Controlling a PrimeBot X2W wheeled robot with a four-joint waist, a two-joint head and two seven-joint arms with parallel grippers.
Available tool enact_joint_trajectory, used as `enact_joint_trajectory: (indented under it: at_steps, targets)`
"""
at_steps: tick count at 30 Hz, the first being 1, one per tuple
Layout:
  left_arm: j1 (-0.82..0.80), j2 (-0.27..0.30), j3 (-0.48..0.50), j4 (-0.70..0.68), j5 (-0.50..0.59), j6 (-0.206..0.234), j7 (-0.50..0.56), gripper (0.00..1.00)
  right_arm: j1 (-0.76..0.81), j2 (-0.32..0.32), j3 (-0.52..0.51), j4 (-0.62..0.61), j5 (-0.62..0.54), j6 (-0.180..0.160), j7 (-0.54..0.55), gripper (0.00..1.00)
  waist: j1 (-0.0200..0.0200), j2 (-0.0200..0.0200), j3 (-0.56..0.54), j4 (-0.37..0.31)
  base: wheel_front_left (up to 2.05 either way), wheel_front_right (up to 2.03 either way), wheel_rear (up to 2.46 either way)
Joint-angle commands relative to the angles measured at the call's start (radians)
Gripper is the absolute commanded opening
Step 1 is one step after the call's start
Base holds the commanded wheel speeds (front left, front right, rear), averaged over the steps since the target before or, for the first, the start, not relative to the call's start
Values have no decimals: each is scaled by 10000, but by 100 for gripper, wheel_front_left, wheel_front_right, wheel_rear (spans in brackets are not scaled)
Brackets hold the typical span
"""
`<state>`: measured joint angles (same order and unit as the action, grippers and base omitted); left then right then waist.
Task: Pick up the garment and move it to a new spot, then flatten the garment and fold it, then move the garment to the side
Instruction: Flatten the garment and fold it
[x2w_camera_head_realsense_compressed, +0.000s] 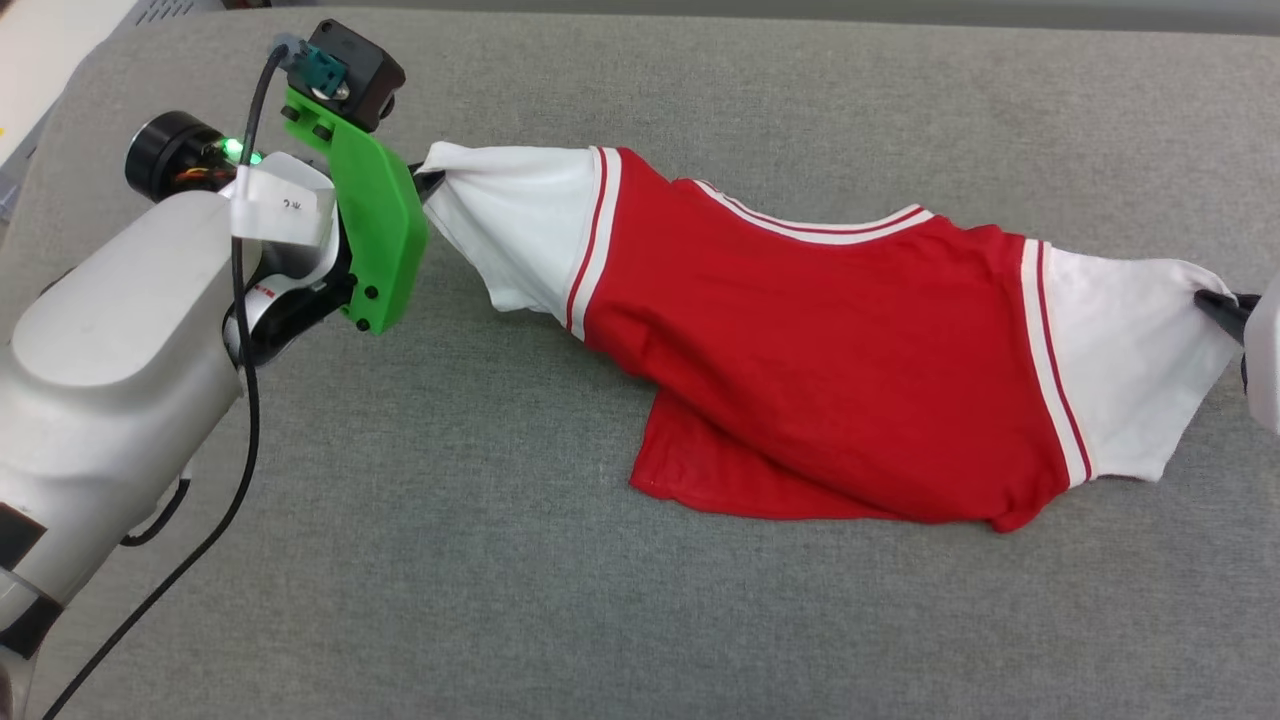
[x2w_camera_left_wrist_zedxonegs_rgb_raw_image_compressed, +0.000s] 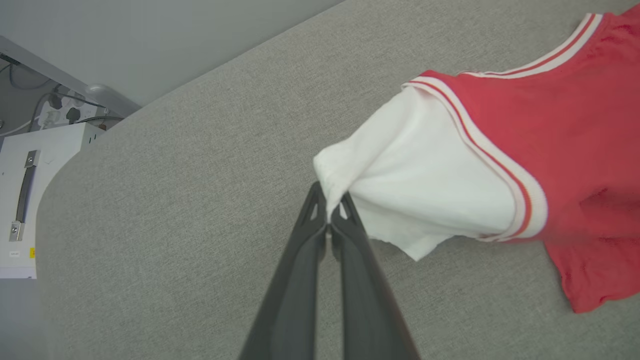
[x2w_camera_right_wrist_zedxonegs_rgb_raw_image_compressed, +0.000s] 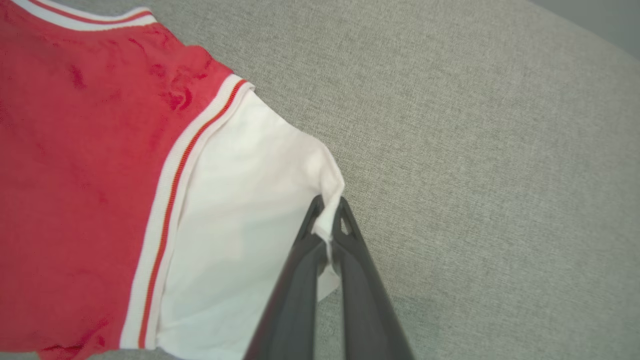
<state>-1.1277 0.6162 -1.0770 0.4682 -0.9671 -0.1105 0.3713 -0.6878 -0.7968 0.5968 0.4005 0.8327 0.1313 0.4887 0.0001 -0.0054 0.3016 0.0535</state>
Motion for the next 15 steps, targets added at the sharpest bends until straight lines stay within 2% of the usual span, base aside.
enact_joint_trajectory:
  at_steps: [1, 8, 15]
  targets:
    - [122, 101, 55, -78, 122, -27, -195, 0, -162, -163, 28, -152, 40, -6, -290, 0, -1, 54, -546, -40, 0, 0, 0]
    - [135, 546, 236, -842, 423, 191, -876, 0, -158, -742, -111, -1025, 13, -6, -1415, 0, -1, 54, -1104, -131, 0, 0, 0]
    - [-195, 1016, 622, -1953, 693, 535, -1395, 0, -360, -947, -970, -1741, -281, -6, -2104, 0, -1, 54, -1411, -216, 0, 0, 0]
